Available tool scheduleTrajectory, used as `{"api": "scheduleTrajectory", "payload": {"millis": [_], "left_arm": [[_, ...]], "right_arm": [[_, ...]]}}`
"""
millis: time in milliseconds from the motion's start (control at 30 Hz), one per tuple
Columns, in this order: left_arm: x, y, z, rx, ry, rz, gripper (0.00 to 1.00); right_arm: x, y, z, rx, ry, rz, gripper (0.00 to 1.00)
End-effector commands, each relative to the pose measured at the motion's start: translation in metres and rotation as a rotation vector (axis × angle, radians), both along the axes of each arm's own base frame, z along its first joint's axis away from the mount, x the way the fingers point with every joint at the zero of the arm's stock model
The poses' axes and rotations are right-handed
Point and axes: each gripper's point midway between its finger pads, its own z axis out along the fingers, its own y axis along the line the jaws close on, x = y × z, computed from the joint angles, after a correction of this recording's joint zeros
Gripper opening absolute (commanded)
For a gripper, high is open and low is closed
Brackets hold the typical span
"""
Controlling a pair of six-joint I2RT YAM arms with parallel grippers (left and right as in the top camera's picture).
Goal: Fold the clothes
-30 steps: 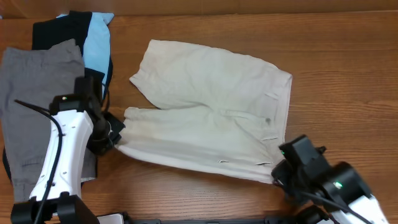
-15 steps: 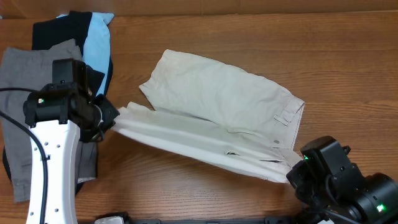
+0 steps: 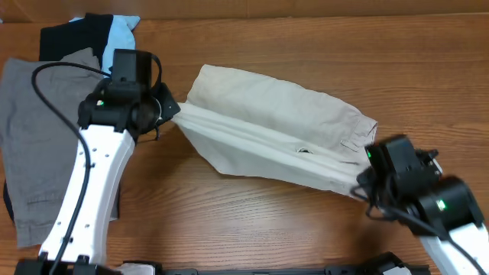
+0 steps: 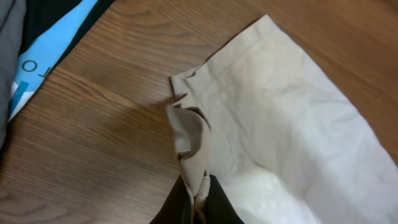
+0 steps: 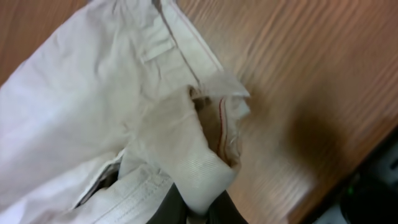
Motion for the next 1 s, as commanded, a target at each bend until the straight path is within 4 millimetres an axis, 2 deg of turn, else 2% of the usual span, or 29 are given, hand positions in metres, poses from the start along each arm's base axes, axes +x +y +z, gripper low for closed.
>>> {"api": "scheduleTrajectory", "payload": {"millis": [0,133,400,600,667,700,733,767,800,833,867,900,967], "left_arm": [[0.021,0.025,-0.008,0.105,-0.011,0.088,0.04],[0.042,0.022,-0.024,0.102,-0.021,0.086,0.04],[0.085,0.01,-0.055,0.086,-0.075,0.071,0.04],[0.121,-0.021,-0.074,0.027,-0.154,0.021,0.14],[0.132,-0.032,-0.079,0.02,-0.189,0.004,0.28],[0.138,-0.037,-0.08,0.016,-0.208,-0.003,0.41],[0.144,-0.044,-0.082,0.011,-0.232,-0.012,0.61],[0.151,-0.051,-0.083,0.011,-0.259,-0.03,0.81],[0.157,-0.057,-0.082,0.016,-0.287,-0.053,1.0],[0.163,-0.063,-0.081,0.023,-0.315,-0.076,1.0],[0.168,-0.067,-0.079,0.027,-0.344,-0.093,1.0],[0.171,-0.071,-0.077,0.026,-0.365,-0.102,1.0],[0.177,-0.073,-0.067,0.028,-0.402,-0.113,1.0]], "right_arm": [[0.02,-0.036,-0.008,-0.15,0.06,-0.037,0.04],[0.04,-0.048,-0.024,-0.136,0.107,-0.053,0.04],[0.1,-0.052,-0.05,-0.072,0.063,0.052,0.04],[0.137,-0.045,-0.084,-0.044,0.075,0.1,0.04],[0.15,-0.043,-0.096,-0.036,0.07,0.111,0.04],[0.155,-0.043,-0.101,-0.034,0.068,0.111,0.04],[0.161,-0.043,-0.108,-0.033,0.064,0.112,0.04],[0.168,-0.042,-0.114,-0.032,0.058,0.116,0.14],[0.174,-0.042,-0.119,-0.034,0.052,0.118,0.36],[0.18,-0.042,-0.123,-0.037,0.044,0.126,0.61],[0.185,-0.042,-0.126,-0.041,0.034,0.137,0.82],[0.189,-0.042,-0.128,-0.042,0.025,0.144,0.97],[0.193,-0.042,-0.127,-0.045,0.009,0.147,1.0]]}}
